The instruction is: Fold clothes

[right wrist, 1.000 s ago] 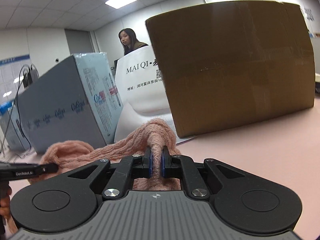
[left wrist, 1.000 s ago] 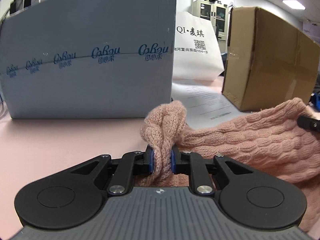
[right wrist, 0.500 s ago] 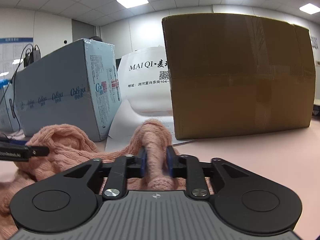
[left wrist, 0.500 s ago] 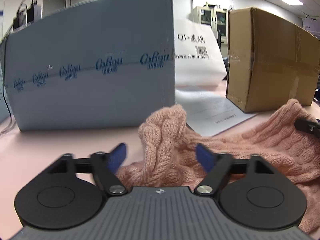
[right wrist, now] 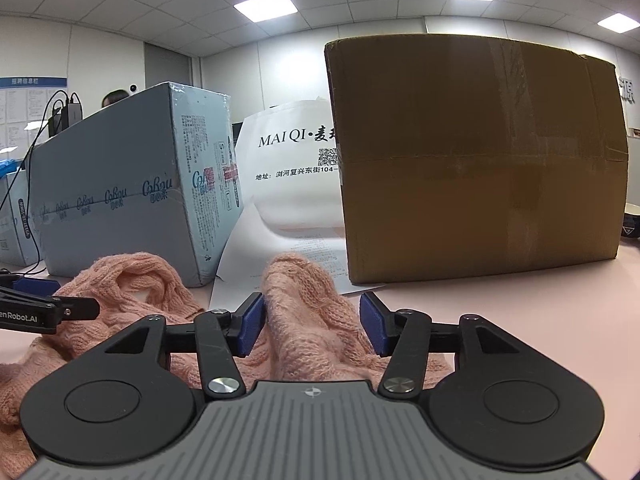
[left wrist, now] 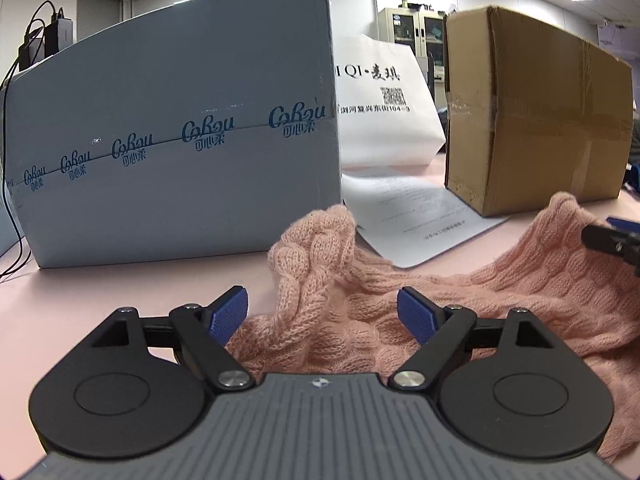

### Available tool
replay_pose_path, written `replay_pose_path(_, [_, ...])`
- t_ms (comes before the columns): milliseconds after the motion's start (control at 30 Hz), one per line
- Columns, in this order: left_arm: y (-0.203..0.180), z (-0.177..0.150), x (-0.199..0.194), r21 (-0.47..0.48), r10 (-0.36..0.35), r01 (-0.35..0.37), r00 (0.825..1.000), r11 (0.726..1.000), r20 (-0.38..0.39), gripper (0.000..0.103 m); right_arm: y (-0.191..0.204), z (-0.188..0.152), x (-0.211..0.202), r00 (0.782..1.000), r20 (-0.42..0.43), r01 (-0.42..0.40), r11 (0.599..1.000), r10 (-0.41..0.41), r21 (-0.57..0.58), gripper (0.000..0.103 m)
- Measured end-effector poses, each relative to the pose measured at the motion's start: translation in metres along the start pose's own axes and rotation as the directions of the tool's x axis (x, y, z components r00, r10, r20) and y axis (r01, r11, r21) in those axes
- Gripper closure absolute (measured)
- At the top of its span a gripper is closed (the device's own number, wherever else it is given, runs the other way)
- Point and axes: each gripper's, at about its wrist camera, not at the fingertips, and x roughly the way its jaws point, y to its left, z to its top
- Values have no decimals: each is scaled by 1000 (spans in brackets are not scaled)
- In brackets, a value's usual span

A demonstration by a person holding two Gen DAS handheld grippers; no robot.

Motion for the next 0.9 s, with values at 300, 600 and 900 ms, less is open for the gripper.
replay_pose_path(300, [32,-5,-44,117,-9,15,999,993,-54,18,18,18,-63,989,35,-138,986,142,-93,35])
replay_pose_path(600, [18,-50,-82,255,-42,94,978,962,-202,18,30,-24,-96,956,-177,-276,924,235,-266,36])
replay_pose_path(900, [9,-55,-103,190,-51,95,974,977,-220,18,39,-44,-94,932,-287,-304,907,220,-292,47])
